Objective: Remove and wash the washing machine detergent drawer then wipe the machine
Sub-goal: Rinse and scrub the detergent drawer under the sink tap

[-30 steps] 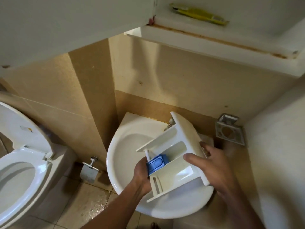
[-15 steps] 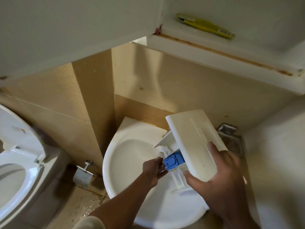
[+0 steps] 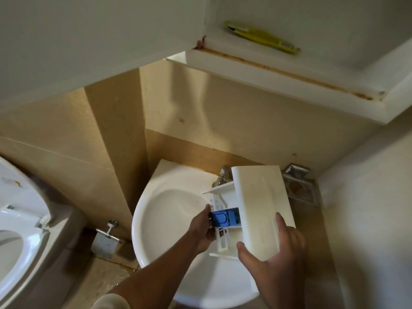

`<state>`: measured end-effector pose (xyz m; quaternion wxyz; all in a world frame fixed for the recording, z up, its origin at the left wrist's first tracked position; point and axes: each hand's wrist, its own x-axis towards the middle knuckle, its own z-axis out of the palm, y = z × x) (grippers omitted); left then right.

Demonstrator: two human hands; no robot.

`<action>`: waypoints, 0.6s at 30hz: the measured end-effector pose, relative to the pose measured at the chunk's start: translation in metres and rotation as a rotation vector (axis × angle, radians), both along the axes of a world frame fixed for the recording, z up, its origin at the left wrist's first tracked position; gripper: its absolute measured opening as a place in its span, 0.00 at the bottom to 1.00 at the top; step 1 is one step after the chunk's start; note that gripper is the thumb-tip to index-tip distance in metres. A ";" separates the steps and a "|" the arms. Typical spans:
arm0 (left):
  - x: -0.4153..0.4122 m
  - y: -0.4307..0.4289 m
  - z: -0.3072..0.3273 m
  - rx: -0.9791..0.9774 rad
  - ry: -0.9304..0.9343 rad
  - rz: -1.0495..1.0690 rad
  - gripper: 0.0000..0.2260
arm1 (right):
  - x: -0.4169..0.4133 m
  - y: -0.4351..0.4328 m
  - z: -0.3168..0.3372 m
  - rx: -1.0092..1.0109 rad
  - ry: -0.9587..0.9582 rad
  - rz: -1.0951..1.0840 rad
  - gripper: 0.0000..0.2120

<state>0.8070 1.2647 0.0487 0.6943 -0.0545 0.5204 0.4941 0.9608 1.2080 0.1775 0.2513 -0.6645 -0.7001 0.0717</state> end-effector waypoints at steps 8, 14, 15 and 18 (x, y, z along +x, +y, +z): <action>0.011 -0.005 -0.002 0.064 0.041 -0.054 0.26 | 0.004 -0.008 -0.006 0.021 0.087 0.046 0.52; 0.020 -0.013 -0.012 0.144 0.098 -0.075 0.26 | 0.009 -0.008 0.001 0.025 0.045 0.140 0.48; 0.020 -0.015 -0.011 0.158 0.114 -0.078 0.26 | 0.008 -0.008 0.000 0.026 0.015 0.163 0.48; 0.022 -0.021 -0.014 0.184 0.155 -0.087 0.25 | 0.010 -0.010 -0.003 0.031 -0.034 0.202 0.47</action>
